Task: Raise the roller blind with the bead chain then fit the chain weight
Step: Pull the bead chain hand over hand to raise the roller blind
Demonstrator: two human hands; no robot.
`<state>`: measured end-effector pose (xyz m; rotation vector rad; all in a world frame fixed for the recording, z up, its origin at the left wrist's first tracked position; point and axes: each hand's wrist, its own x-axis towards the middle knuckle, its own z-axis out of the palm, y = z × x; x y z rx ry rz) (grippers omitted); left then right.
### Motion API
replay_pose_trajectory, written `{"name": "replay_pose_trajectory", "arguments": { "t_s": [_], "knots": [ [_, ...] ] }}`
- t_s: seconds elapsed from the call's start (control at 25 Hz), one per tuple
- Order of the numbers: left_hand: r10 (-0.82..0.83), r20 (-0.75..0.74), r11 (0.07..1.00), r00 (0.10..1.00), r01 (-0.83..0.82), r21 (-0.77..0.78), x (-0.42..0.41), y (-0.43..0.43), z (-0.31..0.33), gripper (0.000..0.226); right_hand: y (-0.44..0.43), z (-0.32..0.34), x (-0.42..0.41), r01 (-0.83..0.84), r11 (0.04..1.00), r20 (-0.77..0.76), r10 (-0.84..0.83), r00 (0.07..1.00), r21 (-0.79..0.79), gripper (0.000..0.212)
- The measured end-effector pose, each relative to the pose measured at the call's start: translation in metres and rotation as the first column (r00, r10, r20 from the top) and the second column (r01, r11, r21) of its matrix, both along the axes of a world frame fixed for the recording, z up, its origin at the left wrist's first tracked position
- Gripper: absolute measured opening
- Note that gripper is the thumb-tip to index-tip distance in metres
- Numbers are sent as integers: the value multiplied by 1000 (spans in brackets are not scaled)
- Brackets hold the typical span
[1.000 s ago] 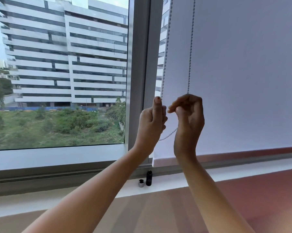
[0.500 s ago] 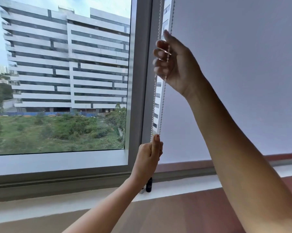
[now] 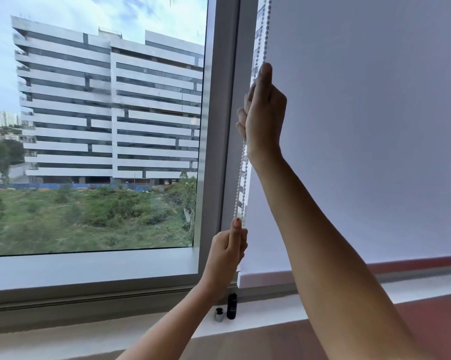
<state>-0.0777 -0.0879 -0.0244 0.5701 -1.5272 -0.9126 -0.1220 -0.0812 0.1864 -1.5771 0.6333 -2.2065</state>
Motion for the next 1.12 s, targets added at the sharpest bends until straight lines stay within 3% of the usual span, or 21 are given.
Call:
{"name": "replay_pose_trajectory", "arguments": {
  "t_s": [0.24,0.4,0.72,0.88,1.12],
  "knots": [
    [-106,132,994,986,109,-22,19,-16,26,60,-8,-30,-2,173,979,-40,-179,983,-105,55],
    [-44,6,998,999,44,-55,24,-21,64,58,-16,-96,-4,258,965,-118,-261,958,-47,52],
    [-321,-91,946,943,324,27,32,-9,123,80,-5,-201,0,299,953,-254,-275,927,58,45],
    [-519,-85,829,850,525,191,30,6,146,65,1,-228,-7,352,933,-312,-314,897,72,50],
    [-405,-56,882,913,406,240,13,23,162,53,8,-229,-11,405,912,-315,-365,876,68,55]
  ]
}}
